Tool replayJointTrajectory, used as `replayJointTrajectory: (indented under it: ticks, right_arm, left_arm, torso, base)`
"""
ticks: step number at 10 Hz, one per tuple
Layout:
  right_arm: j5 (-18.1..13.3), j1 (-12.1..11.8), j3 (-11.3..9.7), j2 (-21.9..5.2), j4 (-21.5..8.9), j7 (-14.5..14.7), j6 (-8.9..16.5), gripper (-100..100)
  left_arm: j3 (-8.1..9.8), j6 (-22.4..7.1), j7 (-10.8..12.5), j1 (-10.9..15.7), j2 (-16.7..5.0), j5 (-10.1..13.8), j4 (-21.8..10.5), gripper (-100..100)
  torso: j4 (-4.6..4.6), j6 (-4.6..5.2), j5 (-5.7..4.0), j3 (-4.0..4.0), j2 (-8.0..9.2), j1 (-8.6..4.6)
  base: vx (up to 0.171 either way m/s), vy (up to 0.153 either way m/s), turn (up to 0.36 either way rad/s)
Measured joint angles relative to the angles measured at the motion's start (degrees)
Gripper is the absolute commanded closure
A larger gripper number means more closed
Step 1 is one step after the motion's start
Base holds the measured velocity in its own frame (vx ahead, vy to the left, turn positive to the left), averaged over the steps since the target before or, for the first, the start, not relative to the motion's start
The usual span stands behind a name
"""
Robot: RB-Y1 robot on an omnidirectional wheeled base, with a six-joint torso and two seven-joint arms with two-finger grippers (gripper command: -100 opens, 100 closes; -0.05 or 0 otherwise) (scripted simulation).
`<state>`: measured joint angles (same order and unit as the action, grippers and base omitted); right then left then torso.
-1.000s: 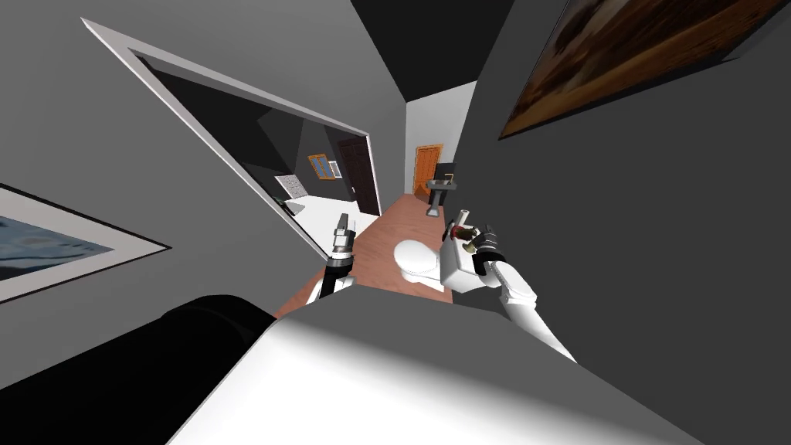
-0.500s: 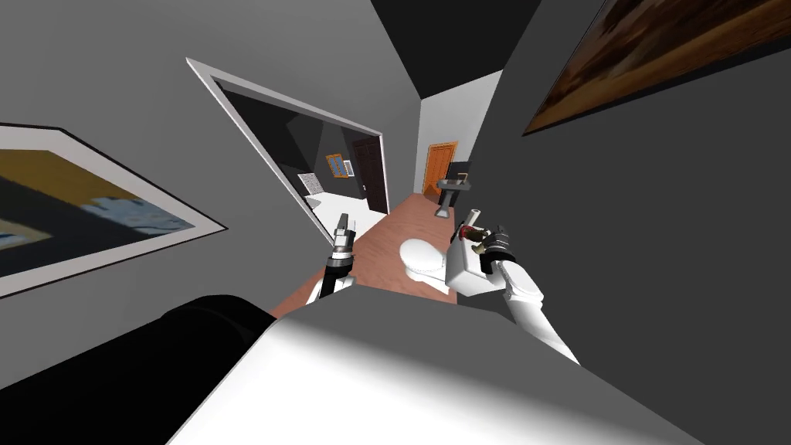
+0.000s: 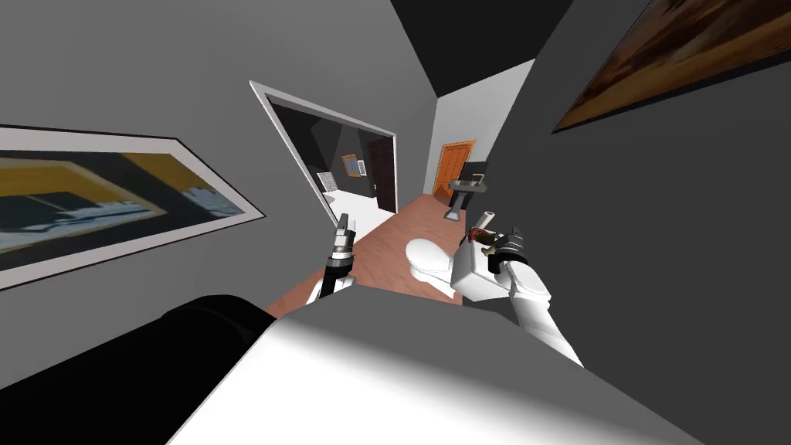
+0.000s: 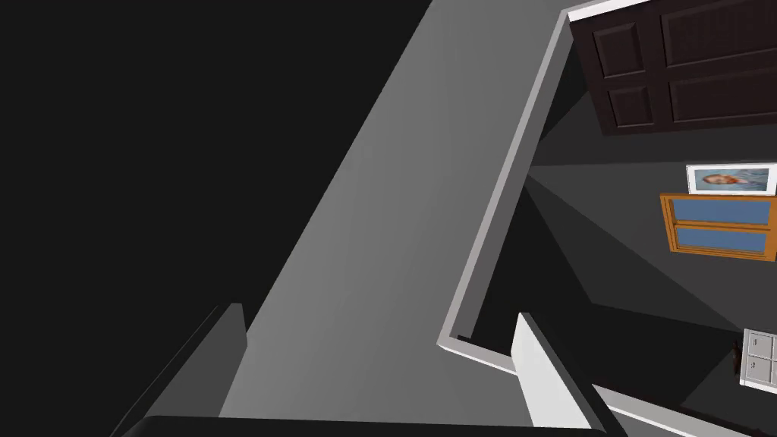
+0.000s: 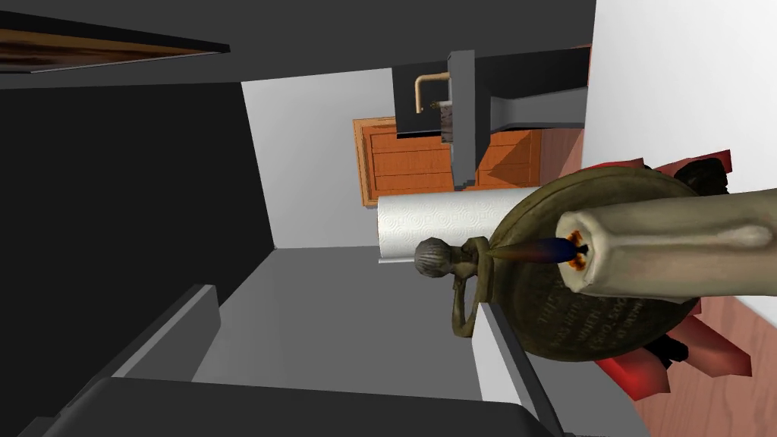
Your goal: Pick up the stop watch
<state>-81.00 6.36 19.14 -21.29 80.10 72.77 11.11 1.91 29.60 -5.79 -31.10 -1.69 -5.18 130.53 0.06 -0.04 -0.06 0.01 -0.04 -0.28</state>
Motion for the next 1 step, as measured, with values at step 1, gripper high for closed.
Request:
replayJointTrajectory:
  ticks: [1]
  right_arm:
    - [3.0,0.0,0.6,-0.3,0.3,1.9,0.3,-100]
  left_arm:
    - [0.01,0.0,0.0,0.0,0.0,0.0,0.0,0]
  torso:
    - [-0.01,0.07,0.0,-0.04,-0.09,-0.05]
  base:
    - [-0.121,-0.002,0.42]
